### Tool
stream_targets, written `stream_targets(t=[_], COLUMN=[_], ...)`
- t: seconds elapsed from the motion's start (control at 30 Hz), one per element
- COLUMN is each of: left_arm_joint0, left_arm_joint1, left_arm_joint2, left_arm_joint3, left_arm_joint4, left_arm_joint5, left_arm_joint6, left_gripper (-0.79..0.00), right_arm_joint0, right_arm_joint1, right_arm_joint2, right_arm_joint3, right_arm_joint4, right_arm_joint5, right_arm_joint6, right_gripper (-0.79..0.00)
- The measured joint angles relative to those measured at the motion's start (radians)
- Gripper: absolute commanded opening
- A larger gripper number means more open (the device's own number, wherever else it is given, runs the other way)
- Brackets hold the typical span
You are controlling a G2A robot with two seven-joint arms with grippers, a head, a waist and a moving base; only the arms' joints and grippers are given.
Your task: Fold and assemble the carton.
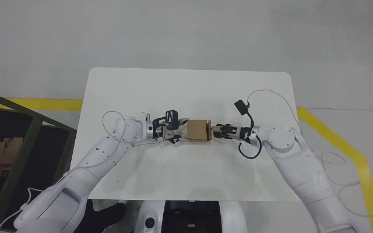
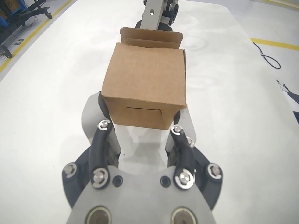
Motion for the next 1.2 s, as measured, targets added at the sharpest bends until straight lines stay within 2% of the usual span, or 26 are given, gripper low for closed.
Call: stream_targets(t=[0.13,0.47,0.67,0.8,1.0,1.2], left_arm_joint0=[0.000,0.002,0.003,0.003,0.003,0.005], left_arm_joint1=[-0.001,-0.002,-0.003,-0.003,-0.003,-0.003], left_arm_joint2=[0.000,0.001,0.000,0.000,-0.001,-0.003], left_arm_joint3=[0.001,0.001,0.001,0.001,0.001,0.001], left_arm_joint4=[0.003,0.009,0.008,0.012,0.014,0.012], left_arm_joint5=[0.008,0.016,0.019,0.017,0.020,0.020], left_arm_joint6=[-0.001,0.000,0.002,0.004,0.004,0.002], left_gripper=[-0.274,-0.292,-0.314,-0.323,-0.332,-0.339], right_arm_joint0=[-0.002,0.009,0.010,0.010,0.023,0.039], right_arm_joint1=[0.001,-0.001,-0.003,-0.004,-0.011,-0.017], right_arm_joint2=[0.003,-0.014,-0.015,-0.014,-0.022,-0.032], right_arm_joint3=[-0.007,-0.004,-0.001,0.010,0.056,0.100], right_arm_joint4=[0.003,-0.002,0.018,0.049,0.139,0.176], right_arm_joint5=[-0.001,0.031,0.008,0.001,-0.028,-0.048], right_arm_joint6=[0.006,0.015,0.016,0.034,0.085,0.097], right_gripper=[-0.588,-0.616,-0.588,-0.659,-0.563,-0.625])
